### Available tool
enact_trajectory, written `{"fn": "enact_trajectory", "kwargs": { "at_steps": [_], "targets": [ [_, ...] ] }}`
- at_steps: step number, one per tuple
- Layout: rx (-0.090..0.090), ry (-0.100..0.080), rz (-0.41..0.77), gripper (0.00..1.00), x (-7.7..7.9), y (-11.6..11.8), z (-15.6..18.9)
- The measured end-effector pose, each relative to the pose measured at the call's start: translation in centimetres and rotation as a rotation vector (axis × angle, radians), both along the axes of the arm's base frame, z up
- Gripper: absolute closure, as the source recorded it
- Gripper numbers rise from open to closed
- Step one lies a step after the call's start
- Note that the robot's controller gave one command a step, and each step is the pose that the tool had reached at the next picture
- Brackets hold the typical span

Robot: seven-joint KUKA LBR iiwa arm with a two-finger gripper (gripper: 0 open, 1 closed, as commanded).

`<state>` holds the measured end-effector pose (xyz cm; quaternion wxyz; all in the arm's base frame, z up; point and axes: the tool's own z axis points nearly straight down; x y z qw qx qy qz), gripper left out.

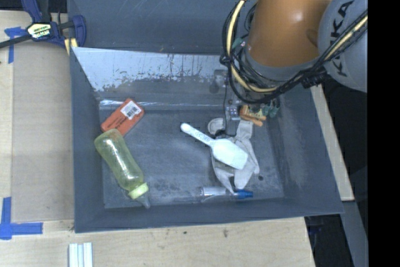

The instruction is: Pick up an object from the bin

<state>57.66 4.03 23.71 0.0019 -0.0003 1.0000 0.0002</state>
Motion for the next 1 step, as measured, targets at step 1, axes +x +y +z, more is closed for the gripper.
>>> {"fn": "enact_trajectory", "kwargs": {
  "at_steps": [1],
  "targets": [
    [0.000,-0.002,0.043,0.00,-0.41,-1.02,-2.30]
  ]
}}
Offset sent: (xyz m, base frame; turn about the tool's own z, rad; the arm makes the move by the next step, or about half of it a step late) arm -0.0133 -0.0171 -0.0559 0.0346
